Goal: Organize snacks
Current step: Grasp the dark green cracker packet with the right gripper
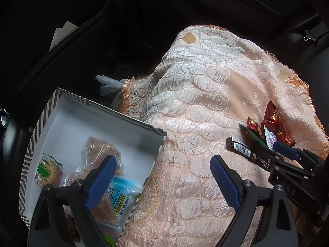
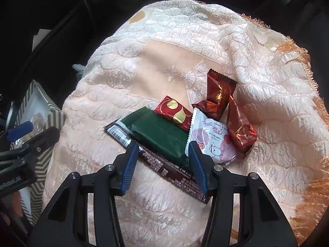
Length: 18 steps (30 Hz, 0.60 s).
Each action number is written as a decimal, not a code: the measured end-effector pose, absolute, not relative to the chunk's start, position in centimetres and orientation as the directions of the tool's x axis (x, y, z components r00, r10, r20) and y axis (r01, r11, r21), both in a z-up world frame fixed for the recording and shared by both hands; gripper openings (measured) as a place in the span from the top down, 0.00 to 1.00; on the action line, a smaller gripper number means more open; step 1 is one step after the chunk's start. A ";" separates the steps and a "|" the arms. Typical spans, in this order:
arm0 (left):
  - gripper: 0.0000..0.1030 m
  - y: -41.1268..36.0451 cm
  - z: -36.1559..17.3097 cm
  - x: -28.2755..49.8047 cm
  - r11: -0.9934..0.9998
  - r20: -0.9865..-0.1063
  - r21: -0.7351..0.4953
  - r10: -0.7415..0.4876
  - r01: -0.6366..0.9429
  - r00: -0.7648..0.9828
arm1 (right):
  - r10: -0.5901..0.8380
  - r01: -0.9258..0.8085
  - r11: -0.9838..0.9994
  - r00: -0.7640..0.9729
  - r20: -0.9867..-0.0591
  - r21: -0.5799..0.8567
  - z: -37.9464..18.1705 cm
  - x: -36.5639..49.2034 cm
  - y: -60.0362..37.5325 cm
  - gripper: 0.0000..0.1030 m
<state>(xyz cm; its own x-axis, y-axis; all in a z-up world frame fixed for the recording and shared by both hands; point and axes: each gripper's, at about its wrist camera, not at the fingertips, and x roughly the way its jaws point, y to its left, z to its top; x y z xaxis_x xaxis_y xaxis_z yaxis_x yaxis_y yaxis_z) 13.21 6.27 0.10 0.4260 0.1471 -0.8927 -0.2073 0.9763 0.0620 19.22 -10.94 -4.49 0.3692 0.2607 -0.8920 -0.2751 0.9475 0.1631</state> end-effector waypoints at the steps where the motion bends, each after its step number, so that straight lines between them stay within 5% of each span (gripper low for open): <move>1: 0.09 6.2 0.3 13.1 0.977 -0.890 0.066 0.150 -0.203 0.431 | 0.254 -0.265 0.951 0.379 -0.890 0.159 -4.6 19.5 -11.0 0.51; 13: 0.09 5.1 0.1 12.7 0.984 -0.899 0.061 0.126 -0.166 0.420 | 0.230 -0.221 0.963 0.375 -0.898 0.154 -6.1 23.0 -10.2 0.55; 14: 0.09 5.0 0.0 12.7 0.984 -0.899 0.059 0.125 -0.166 0.419 | 0.229 -0.213 0.964 0.374 -0.899 0.157 -6.1 23.1 -10.2 0.59; 15: 0.09 4.9 -0.1 12.7 0.984 -0.900 0.059 0.124 -0.166 0.417 | 0.254 -0.207 0.960 0.367 -0.895 0.188 -6.1 23.1 -10.3 0.79; 18: 0.09 4.5 -0.4 12.9 0.985 -0.904 0.058 0.120 -0.159 0.411 | 0.259 -0.194 0.961 0.370 -0.892 0.199 -5.8 23.2 -10.5 0.87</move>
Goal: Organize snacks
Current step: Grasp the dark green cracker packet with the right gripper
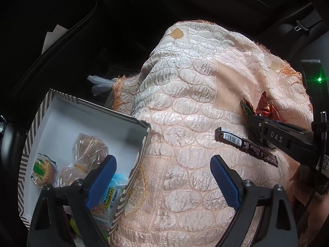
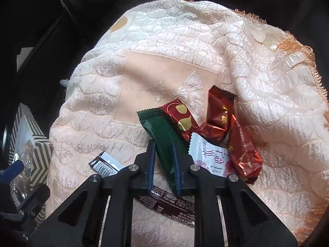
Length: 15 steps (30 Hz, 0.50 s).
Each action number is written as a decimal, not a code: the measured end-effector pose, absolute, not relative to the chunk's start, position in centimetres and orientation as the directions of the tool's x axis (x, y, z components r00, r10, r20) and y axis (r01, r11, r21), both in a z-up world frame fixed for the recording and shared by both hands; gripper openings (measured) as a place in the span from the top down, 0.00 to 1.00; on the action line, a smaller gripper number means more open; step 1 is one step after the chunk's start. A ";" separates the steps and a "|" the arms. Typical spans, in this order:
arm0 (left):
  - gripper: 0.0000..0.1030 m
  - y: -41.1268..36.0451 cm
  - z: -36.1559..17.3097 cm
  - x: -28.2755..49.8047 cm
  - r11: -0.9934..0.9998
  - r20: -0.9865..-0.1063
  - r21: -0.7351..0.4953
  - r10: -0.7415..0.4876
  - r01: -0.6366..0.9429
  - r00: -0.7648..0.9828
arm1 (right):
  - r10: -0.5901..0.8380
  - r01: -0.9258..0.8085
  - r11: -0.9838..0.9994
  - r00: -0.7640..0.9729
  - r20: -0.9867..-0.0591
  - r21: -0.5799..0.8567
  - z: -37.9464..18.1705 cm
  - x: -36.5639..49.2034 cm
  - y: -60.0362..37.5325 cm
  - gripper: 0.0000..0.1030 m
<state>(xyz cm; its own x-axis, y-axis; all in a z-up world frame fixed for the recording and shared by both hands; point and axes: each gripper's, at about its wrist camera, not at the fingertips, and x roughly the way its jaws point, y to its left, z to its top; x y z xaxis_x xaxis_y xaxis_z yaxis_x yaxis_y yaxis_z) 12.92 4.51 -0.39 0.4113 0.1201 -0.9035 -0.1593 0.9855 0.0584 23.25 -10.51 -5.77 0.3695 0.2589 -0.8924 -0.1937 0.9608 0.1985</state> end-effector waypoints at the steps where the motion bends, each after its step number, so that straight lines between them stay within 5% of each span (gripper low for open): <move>1: 0.09 4.4 -0.4 12.9 0.986 -0.904 0.060 0.120 -0.157 0.411 | 0.268 -0.188 0.959 0.370 -0.890 0.210 -5.7 23.2 -10.8 0.87; 15: 0.08 0.8 -0.2 15.1 0.995 -0.905 0.028 0.065 -0.094 0.420 | 0.423 -0.117 0.902 0.437 -0.794 0.416 -1.4 19.7 -16.5 0.95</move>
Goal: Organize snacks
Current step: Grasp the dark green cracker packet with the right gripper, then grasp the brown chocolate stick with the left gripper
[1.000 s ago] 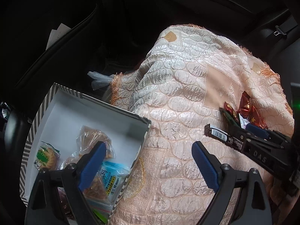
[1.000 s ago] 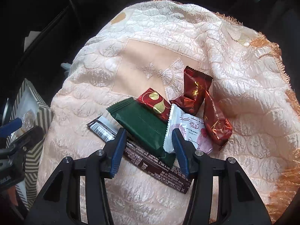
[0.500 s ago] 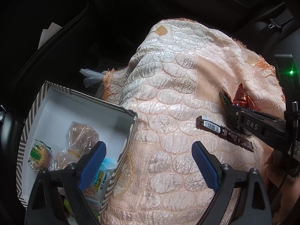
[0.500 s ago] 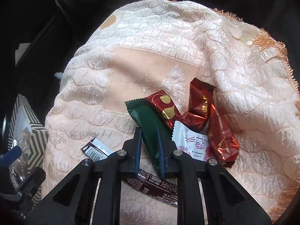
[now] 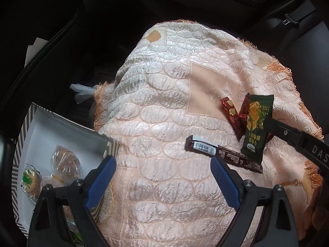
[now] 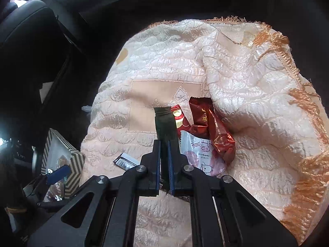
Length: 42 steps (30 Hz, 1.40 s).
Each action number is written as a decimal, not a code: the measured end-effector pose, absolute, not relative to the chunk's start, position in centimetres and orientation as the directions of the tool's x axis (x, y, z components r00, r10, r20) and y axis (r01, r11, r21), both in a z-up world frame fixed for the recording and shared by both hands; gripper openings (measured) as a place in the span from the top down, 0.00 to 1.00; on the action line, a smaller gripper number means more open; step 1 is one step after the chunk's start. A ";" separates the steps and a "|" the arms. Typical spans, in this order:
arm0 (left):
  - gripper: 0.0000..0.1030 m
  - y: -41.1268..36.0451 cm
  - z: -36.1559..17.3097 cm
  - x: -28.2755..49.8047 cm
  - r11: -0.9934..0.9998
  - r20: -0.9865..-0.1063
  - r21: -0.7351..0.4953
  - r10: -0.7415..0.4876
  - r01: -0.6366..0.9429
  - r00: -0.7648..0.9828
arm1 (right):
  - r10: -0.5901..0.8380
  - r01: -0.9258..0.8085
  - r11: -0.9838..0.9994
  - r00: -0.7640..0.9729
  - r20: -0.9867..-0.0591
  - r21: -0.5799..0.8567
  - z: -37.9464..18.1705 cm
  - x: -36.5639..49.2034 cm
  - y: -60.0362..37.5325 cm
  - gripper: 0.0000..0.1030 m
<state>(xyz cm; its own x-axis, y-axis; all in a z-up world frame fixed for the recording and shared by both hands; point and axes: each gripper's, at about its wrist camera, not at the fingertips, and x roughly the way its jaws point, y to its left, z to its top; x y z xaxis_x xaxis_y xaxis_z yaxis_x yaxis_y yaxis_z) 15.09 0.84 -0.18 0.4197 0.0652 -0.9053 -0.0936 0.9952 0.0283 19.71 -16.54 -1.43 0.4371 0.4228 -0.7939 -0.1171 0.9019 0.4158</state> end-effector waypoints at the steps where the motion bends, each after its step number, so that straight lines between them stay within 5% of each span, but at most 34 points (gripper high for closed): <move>1: 0.08 0.6 -0.3 15.4 0.996 -0.908 0.026 0.060 -0.087 0.416 | 0.425 -0.117 0.901 0.438 -0.792 0.419 -1.2 19.5 -16.8 0.95; 5: 0.08 -1.3 -1.0 16.6 0.999 -0.912 0.050 0.043 0.008 0.407 | 0.438 -0.096 0.889 0.465 -0.770 0.448 -0.1 17.9 -18.4 0.95; 12: 0.08 -6.1 -2.7 17.5 0.870 -0.908 0.133 -0.085 0.475 0.410 | 0.441 -0.069 0.873 0.532 -0.723 0.482 2.4 14.3 -21.7 0.97; 19: 0.08 -7.4 -4.6 18.0 0.767 -0.927 0.189 -0.067 0.614 0.369 | 0.407 0.030 0.880 0.467 -0.785 0.474 0.3 15.4 -22.3 0.95; 23: 0.08 -8.2 -5.1 18.7 0.697 -0.932 0.165 -0.121 0.698 0.341 | 0.388 0.033 0.897 0.421 -0.820 0.442 -0.3 16.3 -21.9 0.80; 25: 0.08 -8.5 -5.3 19.2 0.674 -0.937 0.149 -0.137 0.723 0.321 | 0.403 0.052 0.879 0.448 -0.798 0.474 -0.2 16.0 -22.5 0.64; 30: 0.08 -8.6 -5.8 20.0 0.657 -0.952 0.093 -0.160 0.748 0.259 | 0.411 0.088 0.859 0.468 -0.782 0.504 -0.4 15.7 -23.6 0.62; 32: 0.21 -8.6 -5.9 20.2 0.675 -0.959 0.043 -0.178 0.737 0.220 | 0.416 0.093 0.856 0.460 -0.785 0.508 -0.7 15.9 -23.7 0.62; 34: 0.65 -9.1 -5.6 19.2 0.654 -0.954 0.024 -0.211 0.756 0.213 | 0.413 0.082 0.864 0.449 -0.792 0.497 -0.8 16.2 -23.3 0.62; 36: 0.72 -10.3 -5.7 17.6 0.606 -0.948 0.121 -0.163 0.786 0.272 | 0.398 0.062 0.880 0.445 -0.802 0.471 -0.5 16.6 -22.7 0.62; 42: 0.77 -9.5 -5.1 16.3 0.666 -0.945 0.049 -0.211 0.745 0.250 | 0.267 0.037 0.950 0.421 -0.867 0.311 -0.1 19.1 -21.4 0.64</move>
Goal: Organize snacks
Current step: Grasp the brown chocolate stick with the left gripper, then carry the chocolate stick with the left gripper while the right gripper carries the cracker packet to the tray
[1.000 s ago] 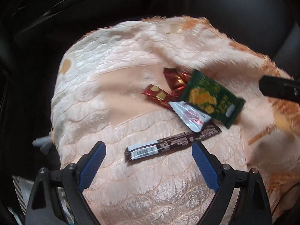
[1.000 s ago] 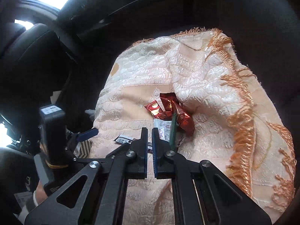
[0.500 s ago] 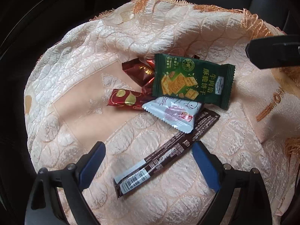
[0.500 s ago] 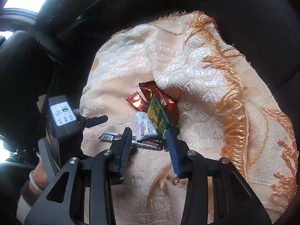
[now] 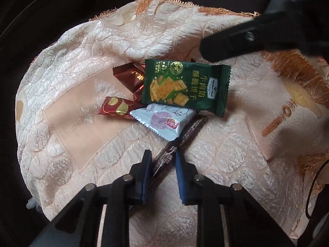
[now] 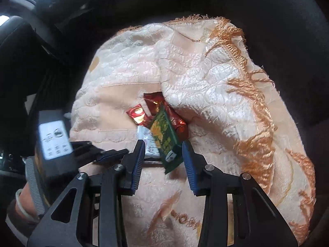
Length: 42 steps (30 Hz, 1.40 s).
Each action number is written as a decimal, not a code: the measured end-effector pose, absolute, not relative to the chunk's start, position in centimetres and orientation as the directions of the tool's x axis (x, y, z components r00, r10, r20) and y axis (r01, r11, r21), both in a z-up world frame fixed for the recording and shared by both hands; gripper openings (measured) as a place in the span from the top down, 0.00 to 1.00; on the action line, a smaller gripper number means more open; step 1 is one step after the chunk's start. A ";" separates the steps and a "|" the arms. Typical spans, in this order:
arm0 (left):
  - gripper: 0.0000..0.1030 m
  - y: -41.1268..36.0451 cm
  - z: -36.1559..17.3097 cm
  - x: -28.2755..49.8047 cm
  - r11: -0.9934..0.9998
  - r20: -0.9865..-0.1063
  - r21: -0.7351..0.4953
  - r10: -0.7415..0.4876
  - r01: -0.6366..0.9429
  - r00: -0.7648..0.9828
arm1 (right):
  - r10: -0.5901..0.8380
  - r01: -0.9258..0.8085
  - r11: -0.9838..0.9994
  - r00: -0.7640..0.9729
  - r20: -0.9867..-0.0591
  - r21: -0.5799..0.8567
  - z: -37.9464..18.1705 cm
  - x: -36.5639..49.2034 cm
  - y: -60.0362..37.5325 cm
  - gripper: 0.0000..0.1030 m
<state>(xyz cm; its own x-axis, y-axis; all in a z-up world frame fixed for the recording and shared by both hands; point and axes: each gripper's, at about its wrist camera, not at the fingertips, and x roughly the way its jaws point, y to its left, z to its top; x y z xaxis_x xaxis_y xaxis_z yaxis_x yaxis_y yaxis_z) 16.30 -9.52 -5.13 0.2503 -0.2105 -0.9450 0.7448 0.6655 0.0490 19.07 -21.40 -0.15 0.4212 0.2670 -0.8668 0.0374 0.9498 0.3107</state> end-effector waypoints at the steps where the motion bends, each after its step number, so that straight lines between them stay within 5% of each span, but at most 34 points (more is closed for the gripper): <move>1: 0.77 -8.9 -4.9 16.4 0.672 -0.944 0.036 -0.220 0.739 0.246 | 0.258 0.040 0.952 0.425 -0.867 0.303 -0.1 19.4 -21.5 0.62; 8: 0.80 -8.4 -4.4 14.8 0.677 -0.940 0.070 -0.200 0.732 0.275 | 0.303 0.075 0.939 0.287 -0.909 0.336 -4.1 22.1 -21.3 0.59; 10: 0.81 -8.3 -4.2 14.3 0.682 -0.938 0.084 -0.193 0.726 0.289 | 0.335 0.047 0.929 0.318 -0.887 0.368 -4.0 21.4 -20.7 0.88; 12: 0.83 -7.3 -3.9 14.3 0.693 -0.934 0.093 -0.187 0.715 0.304 | 0.331 0.014 0.934 0.343 -0.879 0.357 -3.4 20.6 -20.0 0.92; 31: 0.90 -3.0 2.3 8.8 0.848 -0.842 0.123 -0.185 0.515 0.506 | 0.425 -0.095 0.894 0.492 -0.760 0.438 3.7 9.4 -19.0 0.92; 42: 0.90 2.9 5.2 3.3 0.928 -0.782 0.180 -0.065 0.325 0.620 | 0.519 -0.191 0.851 0.449 -0.727 0.489 4.4 5.1 -13.9 0.92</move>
